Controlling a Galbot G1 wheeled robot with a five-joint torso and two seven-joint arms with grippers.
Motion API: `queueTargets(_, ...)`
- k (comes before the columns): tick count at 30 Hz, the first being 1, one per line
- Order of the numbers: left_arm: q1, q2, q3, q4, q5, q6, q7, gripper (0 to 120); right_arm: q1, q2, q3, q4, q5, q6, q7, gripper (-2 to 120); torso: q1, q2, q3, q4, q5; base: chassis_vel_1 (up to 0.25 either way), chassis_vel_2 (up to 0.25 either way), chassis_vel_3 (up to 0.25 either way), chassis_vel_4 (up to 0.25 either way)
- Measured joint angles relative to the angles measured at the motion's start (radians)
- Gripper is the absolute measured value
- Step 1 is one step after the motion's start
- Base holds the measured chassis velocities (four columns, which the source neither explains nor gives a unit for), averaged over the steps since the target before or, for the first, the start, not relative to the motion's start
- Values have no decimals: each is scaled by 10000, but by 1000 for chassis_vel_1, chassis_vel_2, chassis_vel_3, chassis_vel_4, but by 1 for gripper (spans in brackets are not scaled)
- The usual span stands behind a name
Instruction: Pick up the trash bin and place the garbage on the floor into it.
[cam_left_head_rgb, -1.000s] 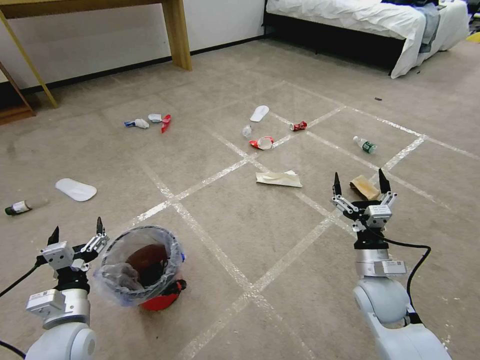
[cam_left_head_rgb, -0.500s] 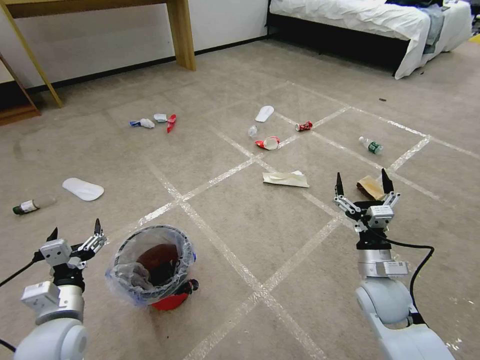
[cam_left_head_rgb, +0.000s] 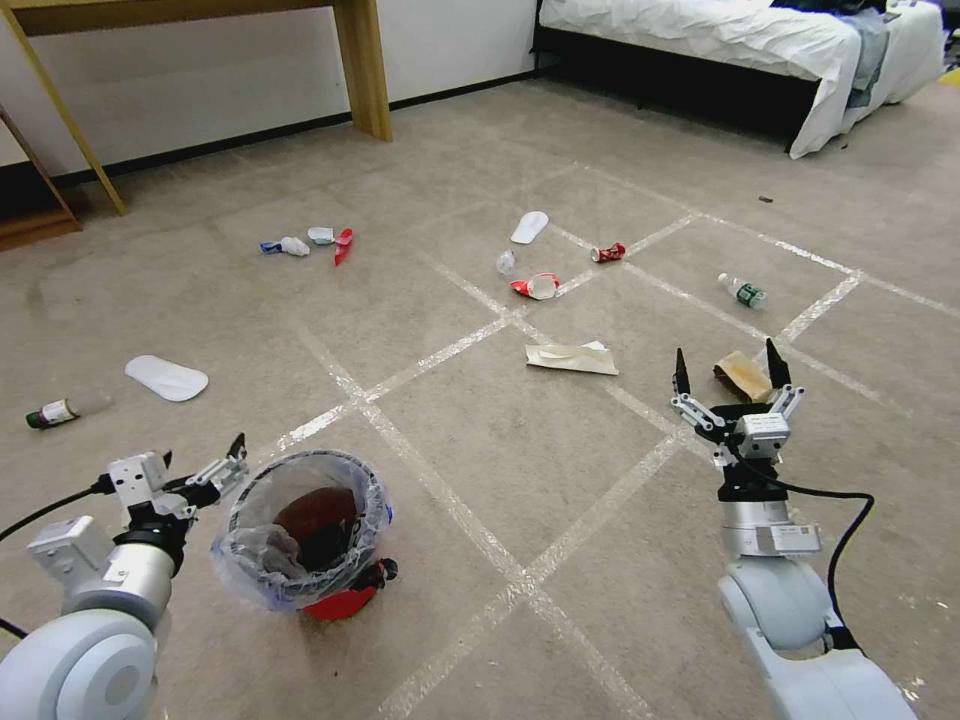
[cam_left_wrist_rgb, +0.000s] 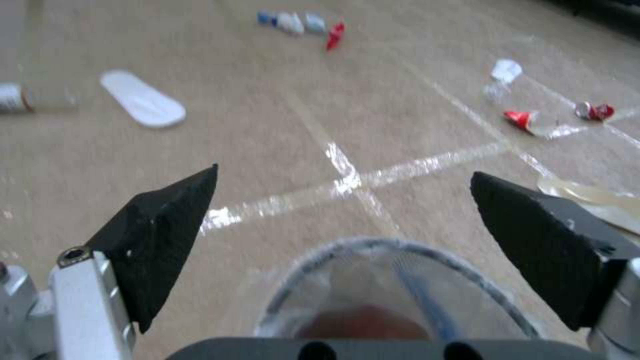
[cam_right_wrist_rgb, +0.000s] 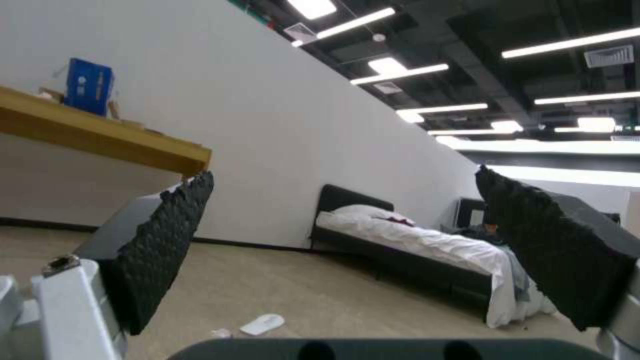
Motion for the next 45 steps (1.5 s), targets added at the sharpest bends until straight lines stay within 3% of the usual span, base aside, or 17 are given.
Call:
queueTargets(2, -161, 430, -89, -220, -1264, 587, -452, 100, -86, -63, 62, 24, -17, 4, -19, 100, 0, 0, 0, -2, 3, 0, 0, 0, 0)
queueTargets(3, -161, 430, -89, -220, -1264, 587, -452, 100, -86, -63, 62, 24, -17, 4, -19, 100, 0, 0, 0, -2, 3, 0, 0, 0, 0)
queueTargets(5, -221, 790, -93, -277, -2178, 1314, -934, 100, -123, -55, 71, 43, -49, 4, -22, 100, 0, 0, 0, -2, 3, 0, 0, 0, 0)
queueTargets(8, -219, 1023, -106, -182, -2340, 1729, -1050, 100, -128, -41, 71, 45, -65, 3, -23, 100, 0, 0, 0, -2, 2, 0, 0, 0, 0)
queueTargets(9, -225, 1427, -157, 7, -2557, 2196, -1329, 100, -127, -18, 68, 47, -80, -5, -24, 100, 0, 0, 0, -1, 2, 0, 0, 0, 0)
queueTargets(10, -225, 1427, -157, 7, -2557, 2196, -1329, 100, -127, -18, 68, 47, -80, -5, -24, 100, 0, 0, 0, -1, 2, 0, 0, 0, 0)
queueTargets(12, -372, 1981, -285, 41, -3755, 3001, -2324, 100, -132, 0, 65, 70, -108, -14, -29, 100, 0, 0, 0, 0, 1, 0, 0, 0, 0)
queueTargets(13, -440, 2224, -330, 39, -4072, 3247, -2714, 100, -148, 6, 67, 81, -125, -15, -31, 100, 0, 0, 0, -1, 2, 0, 0, 0, 0)
queueTargets(14, -440, 2224, -330, 39, -4072, 3247, -2714, 100, -148, 6, 67, 81, -125, -15, -31, 100, 0, 0, 0, -1, 2, 0, 0, 0, 0)
queueTargets(16, -500, 2765, -483, -57, -4665, 3877, -3444, 100, -186, 12, 98, 84, -137, -19, -32, 100, 0, 0, 0, -2, 3, 0, 0, 0, 0)
queueTargets(20, -527, 3119, -530, -222, -5490, 4043, -4183, 100, -188, 18, 133, 84, -139, -22, -32, 100, 0, 0, 0, -1, 3, 0, 0, 0, 0)
queueTargets(22, -638, 3500, -504, -273, -6601, 4072, -5153, 100, -182, 37, 155, 76, -138, -28, -32, 100, 0, 0, 0, -2, 2, 0, 0, 0, 0)
queueTargets(28, -906, 3923, -432, 56, -6895, 4060, -5456, 100, -214, 116, 161, 1, -161, -2, -54, 100, 0, 0, 0, -2, 2, 0, 0, 0, 0)
queueTargets(34, -1160, 3862, -134, 417, -6833, 4035, -5447, 100, -188, 209, 104, -68, -190, 24, -81, 100, 0, 0, 0, -1, 3, 0, 0, 0, 0)
queueTargets(39, -1715, 3815, 518, 1286, -6728, 4003, -5129, 100, -15, 154, -4, -252, -186, 25, -115, 100, 0, 0, 0, -1, 3, 0, 0, 0, 0)
queueTargets(43, -2029, 3816, 943, 1555, -6745, 3996, -5082, 100, 18, 176, -21, -312, -186, 28, -117, 100, 0, 0, 0, -1, 3, 0, 0, 0, 0)
queueTargets(45, -2382, 3773, 1443, 1764, -6742, 3992, -5089, 100, 31, 198, -22, -351, -183, 38, -121, 100, 0, 0, 0, 0, 3, 0, 0, 0, 0)
